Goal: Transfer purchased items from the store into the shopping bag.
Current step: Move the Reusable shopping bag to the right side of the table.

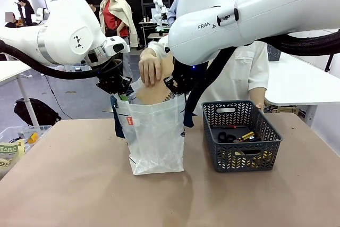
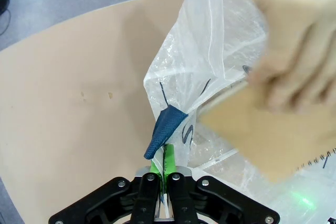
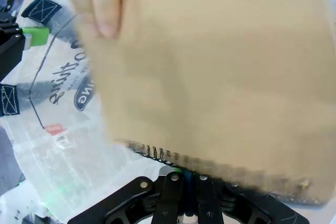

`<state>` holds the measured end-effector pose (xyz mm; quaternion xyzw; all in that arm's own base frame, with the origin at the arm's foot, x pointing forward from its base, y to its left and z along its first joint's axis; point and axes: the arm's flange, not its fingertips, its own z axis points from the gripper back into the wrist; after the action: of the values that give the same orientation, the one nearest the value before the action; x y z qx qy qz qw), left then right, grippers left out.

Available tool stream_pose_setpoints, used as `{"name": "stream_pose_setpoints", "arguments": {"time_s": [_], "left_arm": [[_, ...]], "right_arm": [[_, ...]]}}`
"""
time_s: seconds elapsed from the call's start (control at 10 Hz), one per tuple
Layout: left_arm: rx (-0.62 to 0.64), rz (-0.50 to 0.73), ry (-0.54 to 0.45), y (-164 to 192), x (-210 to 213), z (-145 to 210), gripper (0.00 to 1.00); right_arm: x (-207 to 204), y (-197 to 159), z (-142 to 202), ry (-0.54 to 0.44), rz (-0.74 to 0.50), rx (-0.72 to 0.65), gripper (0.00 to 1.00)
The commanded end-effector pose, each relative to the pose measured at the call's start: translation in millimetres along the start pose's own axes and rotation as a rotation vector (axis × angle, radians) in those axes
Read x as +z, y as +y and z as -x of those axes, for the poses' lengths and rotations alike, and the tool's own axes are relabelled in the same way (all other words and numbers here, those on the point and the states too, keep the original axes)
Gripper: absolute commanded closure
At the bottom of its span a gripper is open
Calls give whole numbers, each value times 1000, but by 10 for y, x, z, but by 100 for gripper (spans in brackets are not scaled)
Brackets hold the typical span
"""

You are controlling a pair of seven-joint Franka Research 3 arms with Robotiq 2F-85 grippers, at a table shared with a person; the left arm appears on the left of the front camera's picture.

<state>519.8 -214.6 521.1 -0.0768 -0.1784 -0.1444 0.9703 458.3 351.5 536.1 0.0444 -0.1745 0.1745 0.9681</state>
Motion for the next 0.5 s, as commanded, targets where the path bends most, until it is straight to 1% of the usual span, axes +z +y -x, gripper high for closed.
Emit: {"name": "stream_pose_setpoints", "arguments": {"time_s": [0.0,0.4], "left_arm": [[0,6,-1,-7,-7,18,100],[0,6,-1,-7,-7,18,100]], "right_arm": [[-9,-15,13,1,-3,-7,100],[-9,-15,13,1,-3,-7,100]]}}
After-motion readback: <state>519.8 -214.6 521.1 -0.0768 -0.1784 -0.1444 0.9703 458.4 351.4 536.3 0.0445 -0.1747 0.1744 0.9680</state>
